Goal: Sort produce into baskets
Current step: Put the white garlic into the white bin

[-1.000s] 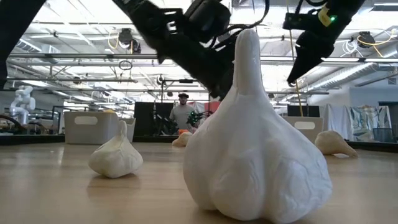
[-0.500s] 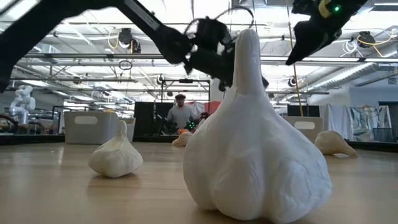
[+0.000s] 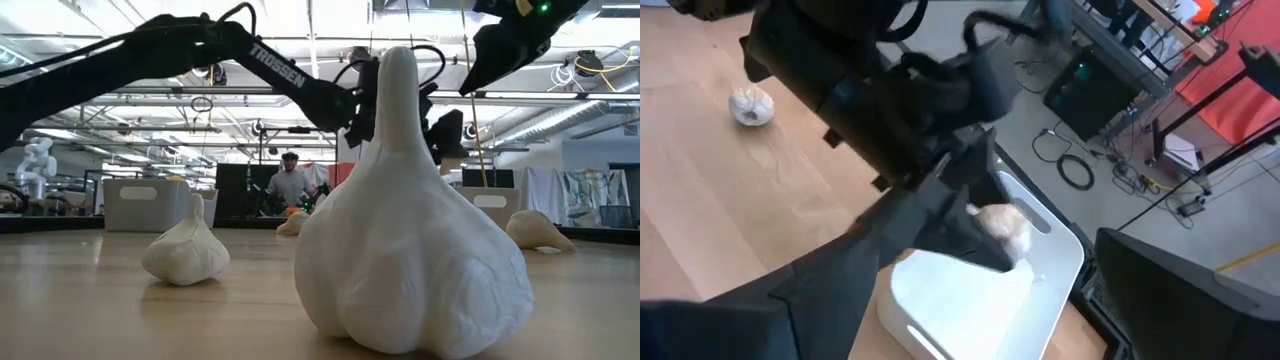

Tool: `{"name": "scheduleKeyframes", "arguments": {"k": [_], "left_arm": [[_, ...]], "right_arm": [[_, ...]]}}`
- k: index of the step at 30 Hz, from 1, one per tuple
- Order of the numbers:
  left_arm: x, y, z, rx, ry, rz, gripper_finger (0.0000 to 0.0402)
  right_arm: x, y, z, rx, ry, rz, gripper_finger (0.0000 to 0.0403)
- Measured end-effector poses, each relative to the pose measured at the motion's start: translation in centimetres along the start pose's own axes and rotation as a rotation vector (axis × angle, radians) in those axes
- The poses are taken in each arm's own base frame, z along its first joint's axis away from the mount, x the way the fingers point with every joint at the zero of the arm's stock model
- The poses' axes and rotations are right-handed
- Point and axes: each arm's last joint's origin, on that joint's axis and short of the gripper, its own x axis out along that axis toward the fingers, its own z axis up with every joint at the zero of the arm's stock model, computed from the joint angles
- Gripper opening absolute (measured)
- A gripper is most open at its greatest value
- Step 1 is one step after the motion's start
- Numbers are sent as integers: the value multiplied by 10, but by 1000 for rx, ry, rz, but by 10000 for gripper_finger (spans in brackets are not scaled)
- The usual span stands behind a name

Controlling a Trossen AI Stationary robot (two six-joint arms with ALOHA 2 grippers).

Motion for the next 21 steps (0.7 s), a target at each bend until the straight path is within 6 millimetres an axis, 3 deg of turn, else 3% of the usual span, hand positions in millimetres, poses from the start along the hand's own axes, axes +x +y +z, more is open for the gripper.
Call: {"name": "scheduleKeyframes", "arguments": {"k": [10,21], "left_arm": [[3,1,-8,56,90,20,201],[3,1,-8,83,87,51,295]], "right_arm": [[0,0,1,-10,-4,1,357],[0,0,1,-7,-6,3,357]]}}
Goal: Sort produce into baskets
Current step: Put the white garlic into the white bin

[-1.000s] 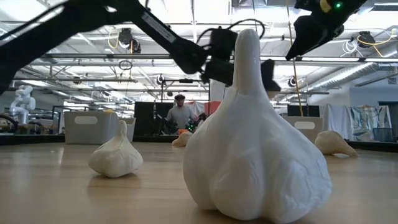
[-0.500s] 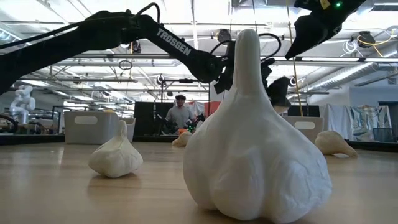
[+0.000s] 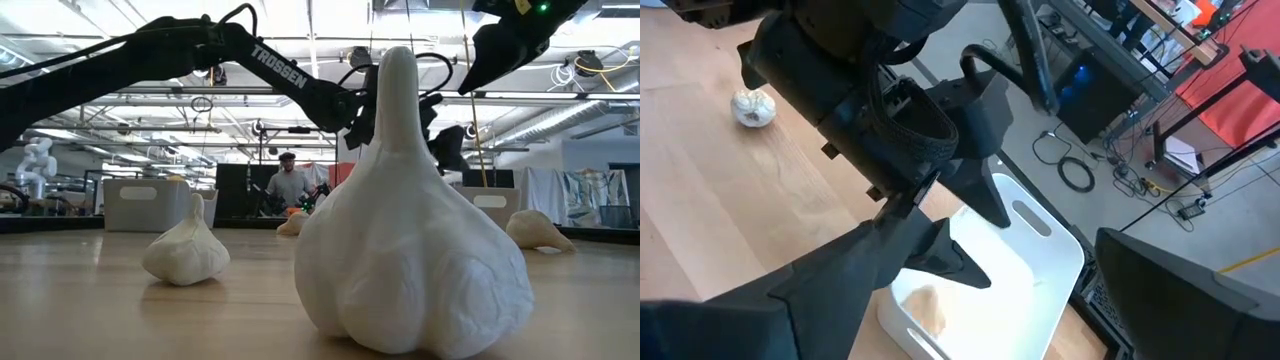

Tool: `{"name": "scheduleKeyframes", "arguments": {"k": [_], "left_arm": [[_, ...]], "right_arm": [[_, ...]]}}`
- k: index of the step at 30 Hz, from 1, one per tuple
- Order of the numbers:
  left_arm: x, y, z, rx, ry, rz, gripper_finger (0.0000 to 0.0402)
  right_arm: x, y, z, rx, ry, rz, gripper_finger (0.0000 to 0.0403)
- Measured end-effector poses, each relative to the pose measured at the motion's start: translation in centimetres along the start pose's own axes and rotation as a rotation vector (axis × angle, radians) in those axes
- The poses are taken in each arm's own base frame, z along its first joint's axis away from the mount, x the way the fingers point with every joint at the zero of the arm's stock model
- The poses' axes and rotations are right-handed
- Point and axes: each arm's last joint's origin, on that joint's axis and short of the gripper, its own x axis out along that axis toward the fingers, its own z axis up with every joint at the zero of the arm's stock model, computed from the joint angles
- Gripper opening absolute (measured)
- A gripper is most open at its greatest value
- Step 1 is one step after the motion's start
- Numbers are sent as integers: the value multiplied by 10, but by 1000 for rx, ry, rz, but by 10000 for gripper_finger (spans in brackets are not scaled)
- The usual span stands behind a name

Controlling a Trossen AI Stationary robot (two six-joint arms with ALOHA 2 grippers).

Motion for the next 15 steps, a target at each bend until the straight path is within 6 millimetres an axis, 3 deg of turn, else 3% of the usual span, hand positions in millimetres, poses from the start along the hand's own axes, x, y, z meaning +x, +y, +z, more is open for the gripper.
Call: {"name": "scheduleKeyframes", "arguments": {"k": [7,15], "left_arm": [[-9,-2,1,-31,143,-22,315],[-45,-1,17,60,451,-41,315]], "right_arm": [[0,0,0,-4,5,3,357],[0,0,-2,24,16,4,357]]}}
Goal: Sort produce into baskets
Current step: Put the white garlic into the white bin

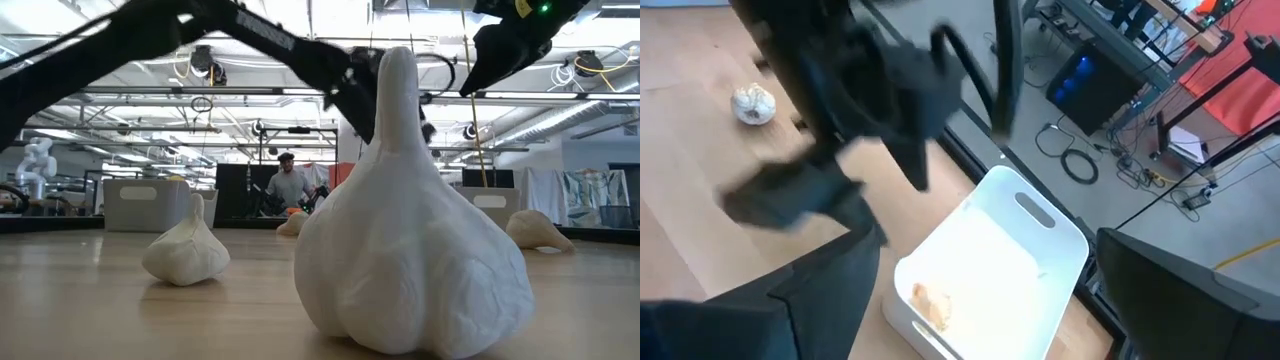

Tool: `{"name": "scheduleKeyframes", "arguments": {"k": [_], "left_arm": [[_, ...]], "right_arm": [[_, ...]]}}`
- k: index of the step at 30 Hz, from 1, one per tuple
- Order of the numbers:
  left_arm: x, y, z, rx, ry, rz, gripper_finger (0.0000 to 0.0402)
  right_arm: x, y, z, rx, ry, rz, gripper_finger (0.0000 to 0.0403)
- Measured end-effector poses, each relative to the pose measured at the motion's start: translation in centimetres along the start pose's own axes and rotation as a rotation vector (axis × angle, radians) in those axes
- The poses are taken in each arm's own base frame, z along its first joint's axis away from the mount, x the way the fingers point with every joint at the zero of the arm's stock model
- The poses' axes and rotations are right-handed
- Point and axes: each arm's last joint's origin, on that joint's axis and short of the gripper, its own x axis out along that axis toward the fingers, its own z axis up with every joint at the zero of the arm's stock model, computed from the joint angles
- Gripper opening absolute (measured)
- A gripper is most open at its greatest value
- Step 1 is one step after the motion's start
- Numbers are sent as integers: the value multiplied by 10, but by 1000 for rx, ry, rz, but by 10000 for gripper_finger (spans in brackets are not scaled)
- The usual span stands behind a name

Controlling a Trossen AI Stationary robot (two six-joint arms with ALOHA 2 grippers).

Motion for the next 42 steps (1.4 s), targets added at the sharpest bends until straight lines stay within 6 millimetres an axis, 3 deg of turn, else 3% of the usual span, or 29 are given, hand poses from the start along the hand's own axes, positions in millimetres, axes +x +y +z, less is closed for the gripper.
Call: {"name": "scheduleKeyframes", "arguments": {"k": [6,12,15,20,25,30,42], "left_arm": [[-63,-11,13,123,162,-76,315],[-109,-16,-7,253,497,-195,315],[-119,-17,-19,258,645,-262,315],[-118,-13,-40,278,714,-291,315],[-105,-3,-68,323,663,-304,315],[-92,15,-80,369,524,-214,315],[-79,54,-104,290,506,-148,315]], "right_arm": [[0,2,-1,18,20,48,357],[2,6,-2,61,54,94,357],[6,12,-5,64,85,132,357],[15,22,-17,12,139,140,357],[21,28,-27,-7,175,149,357],[23,30,-30,22,182,165,357],[23,35,-23,62,136,229,357]]}}
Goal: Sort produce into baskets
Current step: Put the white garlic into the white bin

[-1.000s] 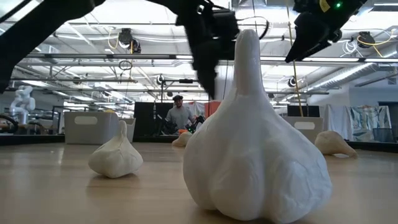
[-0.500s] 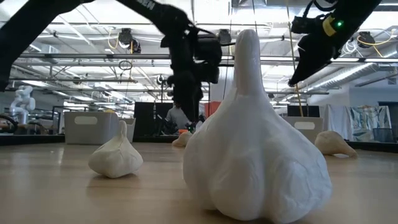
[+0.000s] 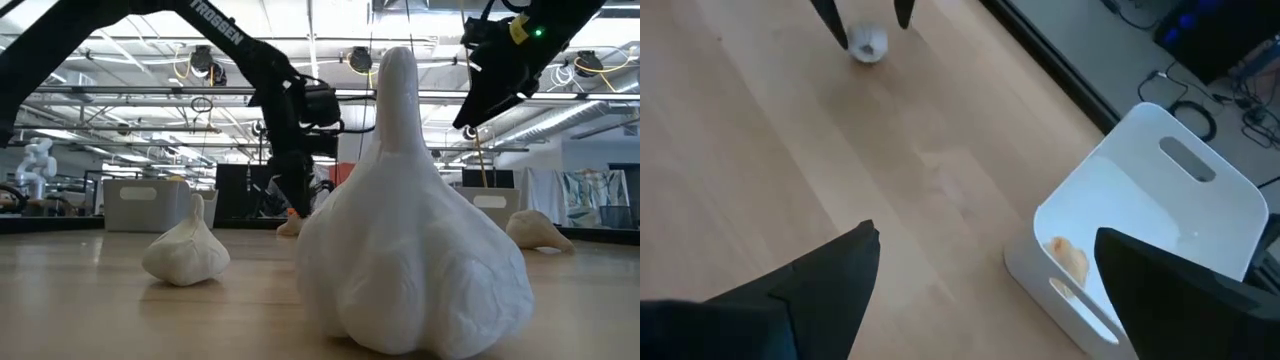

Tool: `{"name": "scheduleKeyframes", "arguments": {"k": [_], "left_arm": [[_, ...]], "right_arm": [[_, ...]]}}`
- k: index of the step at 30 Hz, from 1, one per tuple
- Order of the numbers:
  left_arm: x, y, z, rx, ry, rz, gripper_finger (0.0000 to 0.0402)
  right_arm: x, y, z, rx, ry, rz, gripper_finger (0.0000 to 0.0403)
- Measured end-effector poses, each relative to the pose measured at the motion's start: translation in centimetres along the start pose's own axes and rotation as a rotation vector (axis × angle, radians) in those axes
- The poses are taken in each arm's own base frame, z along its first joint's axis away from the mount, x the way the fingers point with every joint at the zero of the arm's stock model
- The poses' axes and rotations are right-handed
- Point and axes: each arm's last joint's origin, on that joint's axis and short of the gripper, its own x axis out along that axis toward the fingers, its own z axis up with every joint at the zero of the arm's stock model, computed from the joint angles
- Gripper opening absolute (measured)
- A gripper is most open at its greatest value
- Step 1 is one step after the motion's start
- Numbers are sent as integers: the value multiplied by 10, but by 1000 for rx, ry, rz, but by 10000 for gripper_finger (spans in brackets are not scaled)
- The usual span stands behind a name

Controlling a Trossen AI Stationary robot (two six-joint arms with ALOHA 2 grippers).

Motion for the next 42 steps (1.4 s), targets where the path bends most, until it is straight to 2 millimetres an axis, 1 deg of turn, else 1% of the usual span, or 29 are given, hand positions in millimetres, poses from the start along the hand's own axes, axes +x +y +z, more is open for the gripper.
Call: {"name": "scheduleKeyframes", "arguments": {"k": [4,9,13,17,20,25,33,36,39,42], "left_arm": [[7,2,-10,-19,21,-15,315],[16,-3,-19,-23,46,-41,315],[21,-3,-19,-45,4,-27,315],[21,-3,-17,-42,-22,-31,315],[21,-3,-17,-42,-20,-33,307],[21,-3,-19,-45,-7,-40,271],[21,-4,-19,-72,1,-47,193],[21,-5,-19,-96,-16,-78,166],[21,-6,-18,-101,-23,-90,146],[20,-8,-15,-137,-30,-101,139]], "right_arm": [[0,1,1,-7,-9,5,357],[0,1,1,-26,-10,3,357],[0,0,1,-31,-12,1,357],[0,2,3,-45,-31,10,357],[0,3,6,-58,-57,21,357],[0,4,8,-77,-69,26,357],[0,4,8,-81,-70,27,357],[0,4,8,-81,-70,27,357],[0,4,8,-81,-70,27,357],[0,4,8,-81,-70,27,357]]}}
